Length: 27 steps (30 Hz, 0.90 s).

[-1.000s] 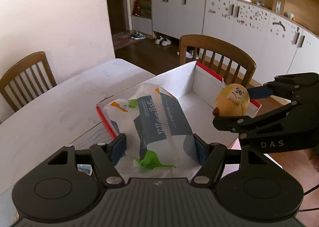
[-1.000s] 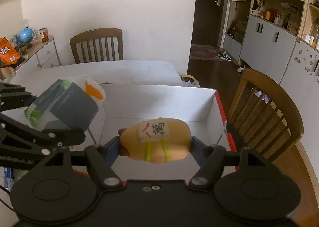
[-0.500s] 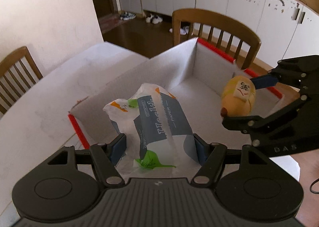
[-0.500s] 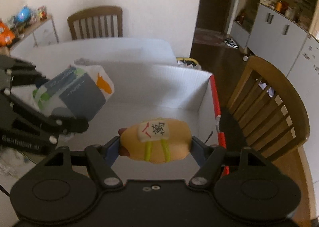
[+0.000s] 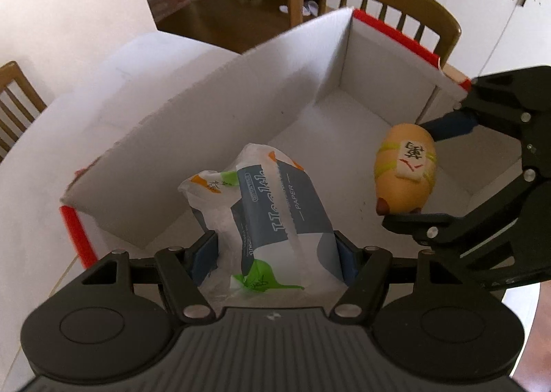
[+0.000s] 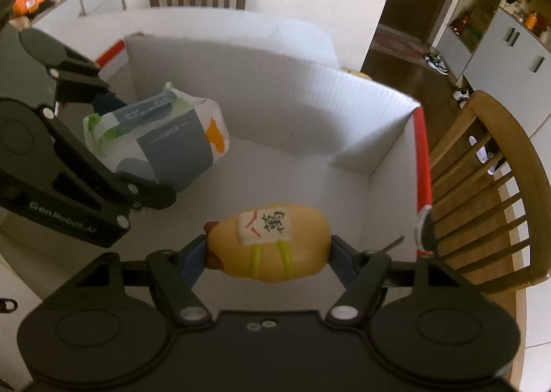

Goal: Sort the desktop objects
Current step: 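Lower both items into the red box and open both grippers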

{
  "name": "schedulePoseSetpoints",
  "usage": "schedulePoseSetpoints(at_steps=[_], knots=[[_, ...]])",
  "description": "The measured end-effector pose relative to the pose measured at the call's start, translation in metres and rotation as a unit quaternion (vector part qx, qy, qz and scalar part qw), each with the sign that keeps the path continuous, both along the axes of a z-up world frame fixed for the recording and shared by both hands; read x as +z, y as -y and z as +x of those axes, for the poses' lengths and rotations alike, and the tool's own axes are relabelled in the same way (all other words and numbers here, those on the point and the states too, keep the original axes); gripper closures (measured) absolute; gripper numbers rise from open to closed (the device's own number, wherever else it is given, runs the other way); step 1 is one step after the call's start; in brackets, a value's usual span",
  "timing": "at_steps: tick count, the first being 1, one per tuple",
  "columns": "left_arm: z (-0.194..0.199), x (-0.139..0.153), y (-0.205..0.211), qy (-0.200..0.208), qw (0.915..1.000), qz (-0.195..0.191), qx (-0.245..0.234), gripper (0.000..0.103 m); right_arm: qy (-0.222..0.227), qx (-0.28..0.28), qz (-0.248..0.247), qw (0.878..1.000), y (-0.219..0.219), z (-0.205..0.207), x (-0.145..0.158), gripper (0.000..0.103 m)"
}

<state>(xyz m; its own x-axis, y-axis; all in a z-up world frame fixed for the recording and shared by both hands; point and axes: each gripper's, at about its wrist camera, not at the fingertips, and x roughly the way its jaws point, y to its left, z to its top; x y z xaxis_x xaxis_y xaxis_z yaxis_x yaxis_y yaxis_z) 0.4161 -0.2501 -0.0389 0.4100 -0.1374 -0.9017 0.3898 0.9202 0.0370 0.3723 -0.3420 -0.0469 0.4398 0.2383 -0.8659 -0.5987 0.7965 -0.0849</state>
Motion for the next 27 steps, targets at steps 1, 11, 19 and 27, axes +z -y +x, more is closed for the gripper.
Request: schedulePoseSetpoints(at_steps=[1, 11, 19, 27], knots=[[0.001, -0.002, 0.001, -0.004, 1.0, 0.003, -0.003, 0.033, -0.003, 0.004, -0.002, 1.0, -0.001, 0.001, -0.002, 0.03], [0.017, -0.019, 0.006, -0.056, 0.9982, 0.018, -0.009, 0.033, -0.029, 0.032, -0.022, 0.999, -0.016, 0.006, -0.015, 0.03], [0.024, -0.029, 0.01, -0.1, 0.9946, 0.027, -0.008, 0.033, -0.05, 0.044, -0.04, 0.997, -0.023, 0.022, -0.02, 0.029], [0.028, -0.035, 0.013, -0.118, 0.9925, 0.033, -0.007, 0.031, -0.054, 0.061, -0.037, 0.996, -0.024, 0.026, -0.018, 0.021]])
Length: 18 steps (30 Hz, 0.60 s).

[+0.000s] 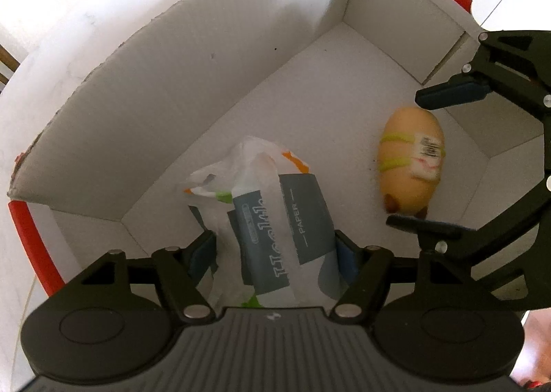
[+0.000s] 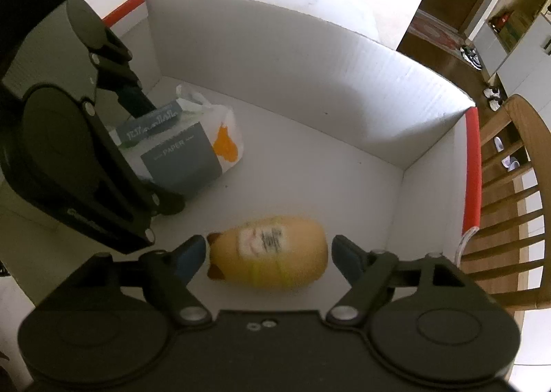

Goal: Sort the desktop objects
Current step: 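Lower both items into the red box and open both grippers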

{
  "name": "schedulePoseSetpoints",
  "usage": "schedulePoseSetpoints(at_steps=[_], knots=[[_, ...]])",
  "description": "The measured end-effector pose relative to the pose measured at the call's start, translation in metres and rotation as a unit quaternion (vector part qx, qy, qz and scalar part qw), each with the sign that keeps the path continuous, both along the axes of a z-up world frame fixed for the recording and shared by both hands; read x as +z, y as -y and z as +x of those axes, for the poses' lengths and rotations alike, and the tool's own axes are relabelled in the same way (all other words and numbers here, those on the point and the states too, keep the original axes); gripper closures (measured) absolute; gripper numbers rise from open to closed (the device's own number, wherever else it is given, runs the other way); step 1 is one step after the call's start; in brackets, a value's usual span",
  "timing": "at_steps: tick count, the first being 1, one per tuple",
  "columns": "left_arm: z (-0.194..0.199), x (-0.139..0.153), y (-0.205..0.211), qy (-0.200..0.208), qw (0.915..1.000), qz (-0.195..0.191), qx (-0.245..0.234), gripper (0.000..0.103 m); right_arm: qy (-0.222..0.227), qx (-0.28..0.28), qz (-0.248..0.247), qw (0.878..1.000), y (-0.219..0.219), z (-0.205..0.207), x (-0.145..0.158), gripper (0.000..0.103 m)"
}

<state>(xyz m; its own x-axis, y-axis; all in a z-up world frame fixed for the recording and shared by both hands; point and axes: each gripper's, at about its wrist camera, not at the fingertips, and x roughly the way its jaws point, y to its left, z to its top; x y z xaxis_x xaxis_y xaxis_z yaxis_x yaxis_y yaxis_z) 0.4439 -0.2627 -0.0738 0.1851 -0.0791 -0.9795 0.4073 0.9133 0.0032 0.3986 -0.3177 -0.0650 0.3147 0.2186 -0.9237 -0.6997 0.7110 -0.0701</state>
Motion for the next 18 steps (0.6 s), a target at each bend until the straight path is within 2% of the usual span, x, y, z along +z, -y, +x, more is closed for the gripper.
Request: schedulePoseSetpoints(at_steps=[9, 13, 18], knots=[[-0.008, 0.006, -0.006, -0.004, 0.9993, -0.037, 0.007, 0.018, 0.008, 0.015, 0.0, 1.0, 0.007, -0.015, 0.007, 0.015], [-0.013, 0.018, -0.006, 0.01, 0.9982, -0.059, 0.006, 0.004, 0.01, 0.02, 0.0, 1.0, 0.01, -0.018, 0.014, 0.014], [-0.026, 0.034, -0.009, 0.04, 0.9971, -0.063, 0.014, 0.0, 0.024, 0.02, 0.016, 0.999, 0.016, -0.023, 0.031, 0.011]])
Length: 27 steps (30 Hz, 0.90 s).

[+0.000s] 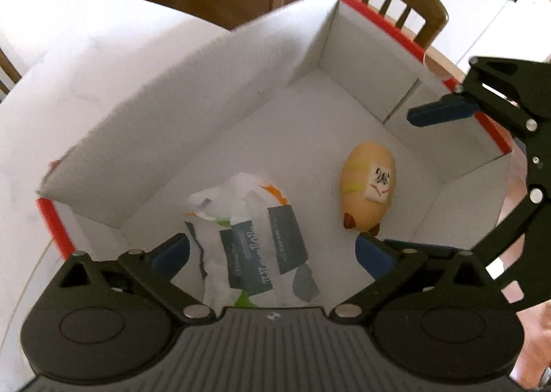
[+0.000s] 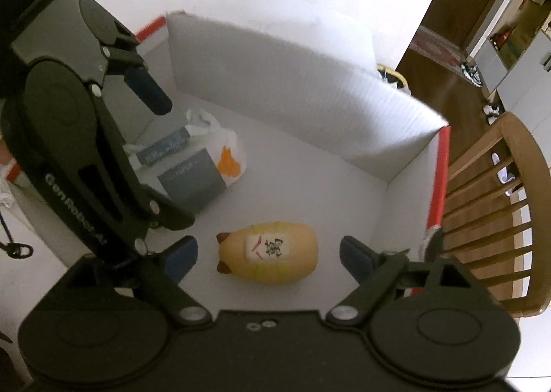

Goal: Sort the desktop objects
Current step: 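Lower both items into the red box and open both grippers, then withdraw both grippers from the box back toward the table items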

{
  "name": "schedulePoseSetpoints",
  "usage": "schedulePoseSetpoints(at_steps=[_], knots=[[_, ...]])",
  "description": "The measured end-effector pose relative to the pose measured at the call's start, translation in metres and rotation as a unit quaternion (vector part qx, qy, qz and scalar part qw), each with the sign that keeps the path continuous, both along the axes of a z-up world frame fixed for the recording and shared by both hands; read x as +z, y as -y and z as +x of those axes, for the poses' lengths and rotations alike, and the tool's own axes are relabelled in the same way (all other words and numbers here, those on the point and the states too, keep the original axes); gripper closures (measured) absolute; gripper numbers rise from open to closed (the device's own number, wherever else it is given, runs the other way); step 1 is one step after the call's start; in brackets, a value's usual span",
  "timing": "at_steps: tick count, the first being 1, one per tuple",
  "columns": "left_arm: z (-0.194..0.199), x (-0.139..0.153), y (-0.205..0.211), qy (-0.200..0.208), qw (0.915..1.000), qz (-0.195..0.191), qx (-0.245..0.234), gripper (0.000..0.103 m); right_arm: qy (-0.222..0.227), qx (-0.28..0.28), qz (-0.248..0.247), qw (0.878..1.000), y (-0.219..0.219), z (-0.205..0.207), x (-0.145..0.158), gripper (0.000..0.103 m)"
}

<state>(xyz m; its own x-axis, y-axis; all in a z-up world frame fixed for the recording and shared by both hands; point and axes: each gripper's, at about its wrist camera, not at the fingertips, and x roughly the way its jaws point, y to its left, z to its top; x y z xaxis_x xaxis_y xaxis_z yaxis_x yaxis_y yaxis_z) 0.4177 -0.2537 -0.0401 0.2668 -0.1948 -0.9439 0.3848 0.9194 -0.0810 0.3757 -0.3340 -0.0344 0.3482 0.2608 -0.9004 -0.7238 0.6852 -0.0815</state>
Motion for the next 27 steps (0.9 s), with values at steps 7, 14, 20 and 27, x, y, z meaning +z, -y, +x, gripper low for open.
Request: schedulePoseSetpoints(at_steps=[7, 14, 20, 27], knots=[[-0.009, 0.014, 0.002, 0.031, 0.9991, -0.016, 0.024, 0.0, 0.02, 0.003, 0.028, 0.999, 0.005, -0.006, 0.022, 0.011], [-0.029, 0.045, -0.027, 0.075, 0.9961, -0.03, 0.036, 0.0, 0.03, 0.013, 0.056, 0.998, 0.01, -0.031, 0.048, 0.008], [-0.055, 0.061, -0.037, 0.119, 0.9913, -0.035, 0.044, 0.0, 0.037, 0.006, 0.074, 0.997, 0.01, -0.048, 0.06, 0.008], [-0.088, 0.078, -0.045, 0.168, 0.9828, -0.061, 0.046, 0.0, 0.046, -0.007, 0.093, 0.995, 0.004, -0.074, 0.074, 0.008]])
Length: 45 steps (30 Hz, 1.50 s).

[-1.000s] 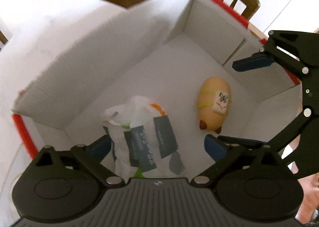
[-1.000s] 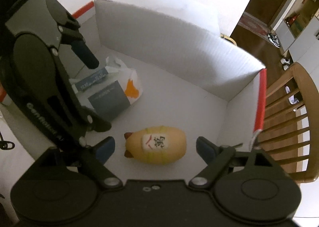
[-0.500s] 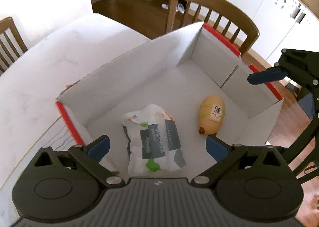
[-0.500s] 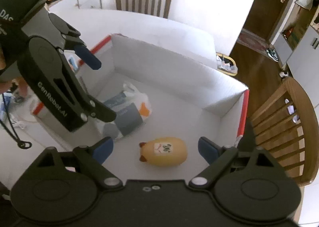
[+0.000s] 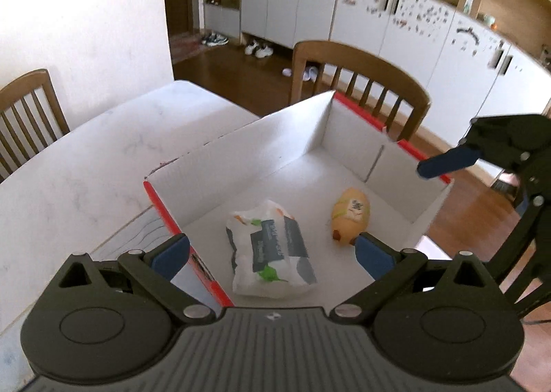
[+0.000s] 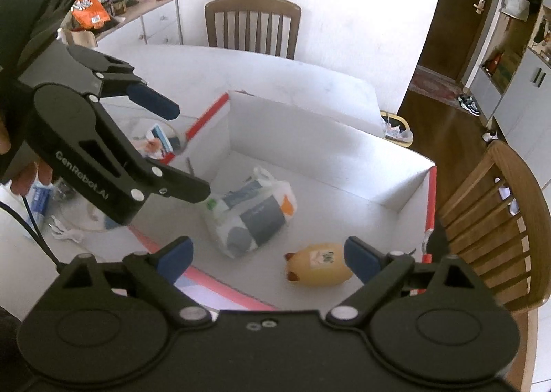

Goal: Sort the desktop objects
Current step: 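Withdraw both grippers from the box back toward the table items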

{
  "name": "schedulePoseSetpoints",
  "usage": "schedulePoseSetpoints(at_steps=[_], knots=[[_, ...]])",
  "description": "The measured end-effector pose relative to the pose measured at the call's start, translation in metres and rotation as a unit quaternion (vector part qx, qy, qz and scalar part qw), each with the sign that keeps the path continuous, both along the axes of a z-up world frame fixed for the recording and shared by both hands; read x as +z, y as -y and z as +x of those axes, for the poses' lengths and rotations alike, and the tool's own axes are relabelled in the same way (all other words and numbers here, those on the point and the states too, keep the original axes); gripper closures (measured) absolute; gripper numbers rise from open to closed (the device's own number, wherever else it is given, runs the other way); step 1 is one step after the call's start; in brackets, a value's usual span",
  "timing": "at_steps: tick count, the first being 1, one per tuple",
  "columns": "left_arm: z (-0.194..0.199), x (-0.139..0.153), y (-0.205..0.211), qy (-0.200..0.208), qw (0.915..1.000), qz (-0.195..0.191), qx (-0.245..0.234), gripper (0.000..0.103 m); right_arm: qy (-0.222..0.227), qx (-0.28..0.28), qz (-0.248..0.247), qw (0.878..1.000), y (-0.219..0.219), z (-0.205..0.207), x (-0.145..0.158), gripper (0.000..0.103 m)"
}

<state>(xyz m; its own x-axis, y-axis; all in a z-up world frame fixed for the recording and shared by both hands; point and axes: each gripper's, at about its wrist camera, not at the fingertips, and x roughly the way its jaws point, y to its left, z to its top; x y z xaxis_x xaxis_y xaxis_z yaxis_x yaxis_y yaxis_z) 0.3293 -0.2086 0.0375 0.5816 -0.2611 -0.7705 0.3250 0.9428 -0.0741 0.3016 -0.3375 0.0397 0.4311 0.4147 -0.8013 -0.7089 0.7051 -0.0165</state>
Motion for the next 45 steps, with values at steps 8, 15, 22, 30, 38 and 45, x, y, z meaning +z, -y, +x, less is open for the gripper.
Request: schedulePoseSetpoints(at_steps=[8, 15, 22, 30, 38, 45], knots=[[-0.045, 0.015, -0.018, 0.026, 0.9996, -0.006, -0.009, 0.0, 0.016, -0.023, 0.023, 0.999, -0.017, -0.04, 0.016, 0.007], [-0.089, 0.024, -0.046, 0.051, 0.9987, -0.008, 0.004, 0.0, 0.031, -0.041, 0.041, 0.998, -0.037, -0.08, 0.024, 0.007], [-0.129, 0.031, -0.08, 0.074, 0.9969, -0.02, 0.018, 0.0, 0.044, -0.057, 0.059, 0.996, -0.061, -0.113, 0.026, 0.007], [-0.168, 0.024, -0.122, 0.091, 0.9944, -0.024, 0.048, 0.0, 0.047, -0.061, 0.063, 0.995, -0.097, -0.143, 0.016, 0.007], [-0.201, 0.005, -0.161, 0.102, 0.9911, -0.005, 0.086, 0.0, 0.042, -0.062, 0.073, 0.995, -0.13, -0.164, 0.001, 0.007], [-0.224, -0.013, -0.179, 0.113, 0.9887, 0.0, 0.099, 0.0, 0.038, -0.054, 0.075, 0.995, -0.155, -0.175, -0.011, 0.008]])
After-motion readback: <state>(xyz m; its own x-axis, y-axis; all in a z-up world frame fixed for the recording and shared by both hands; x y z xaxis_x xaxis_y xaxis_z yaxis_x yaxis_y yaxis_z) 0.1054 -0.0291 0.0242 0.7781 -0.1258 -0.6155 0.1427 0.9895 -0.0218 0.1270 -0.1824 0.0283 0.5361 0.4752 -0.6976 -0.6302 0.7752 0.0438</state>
